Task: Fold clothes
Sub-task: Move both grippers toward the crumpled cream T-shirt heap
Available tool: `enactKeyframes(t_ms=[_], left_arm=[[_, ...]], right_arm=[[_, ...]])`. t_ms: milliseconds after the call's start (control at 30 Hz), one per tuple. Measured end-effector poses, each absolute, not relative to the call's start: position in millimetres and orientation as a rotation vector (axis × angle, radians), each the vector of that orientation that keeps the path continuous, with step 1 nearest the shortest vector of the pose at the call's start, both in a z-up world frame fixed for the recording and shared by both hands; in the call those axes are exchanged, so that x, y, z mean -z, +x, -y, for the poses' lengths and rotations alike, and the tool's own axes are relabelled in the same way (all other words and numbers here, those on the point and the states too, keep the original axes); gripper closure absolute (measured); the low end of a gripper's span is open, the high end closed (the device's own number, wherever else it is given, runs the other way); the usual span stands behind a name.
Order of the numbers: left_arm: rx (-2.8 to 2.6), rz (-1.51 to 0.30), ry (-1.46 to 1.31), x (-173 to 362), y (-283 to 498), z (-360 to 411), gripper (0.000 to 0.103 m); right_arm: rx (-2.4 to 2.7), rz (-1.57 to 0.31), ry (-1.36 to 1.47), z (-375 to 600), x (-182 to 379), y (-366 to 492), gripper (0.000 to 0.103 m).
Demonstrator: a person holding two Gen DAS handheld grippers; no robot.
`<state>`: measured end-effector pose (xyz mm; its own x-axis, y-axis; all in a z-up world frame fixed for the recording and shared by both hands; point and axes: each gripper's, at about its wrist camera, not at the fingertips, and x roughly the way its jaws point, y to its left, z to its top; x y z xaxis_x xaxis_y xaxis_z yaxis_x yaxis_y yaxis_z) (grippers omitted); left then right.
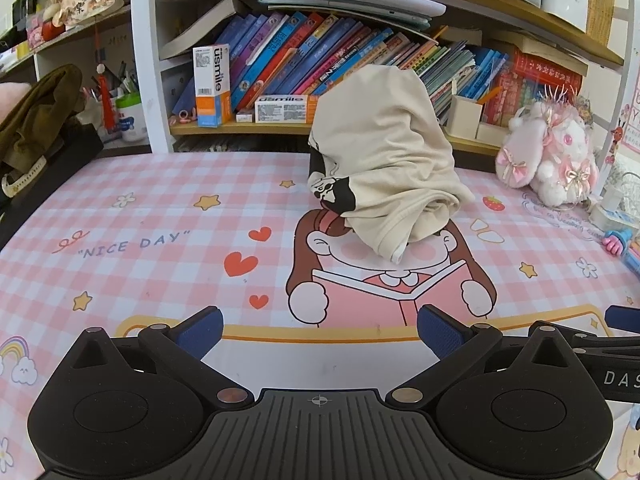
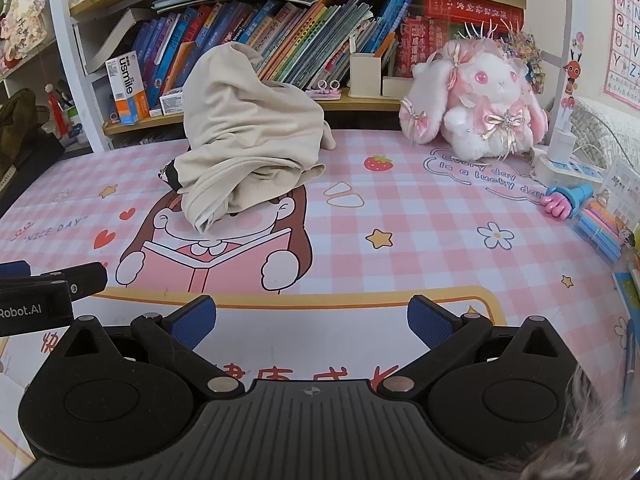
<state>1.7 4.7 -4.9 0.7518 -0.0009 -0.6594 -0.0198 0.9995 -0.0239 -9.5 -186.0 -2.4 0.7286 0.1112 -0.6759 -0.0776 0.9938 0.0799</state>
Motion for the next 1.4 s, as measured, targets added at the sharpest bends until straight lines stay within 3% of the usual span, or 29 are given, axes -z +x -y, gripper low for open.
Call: enactKeyframes(t_ms=[1400], left_arm=[[0.013,-0.772,-0.022,16,11,-3,0.0]], right_arm=[[-0.102,-0.777,0.083,190,12,1,0.0]])
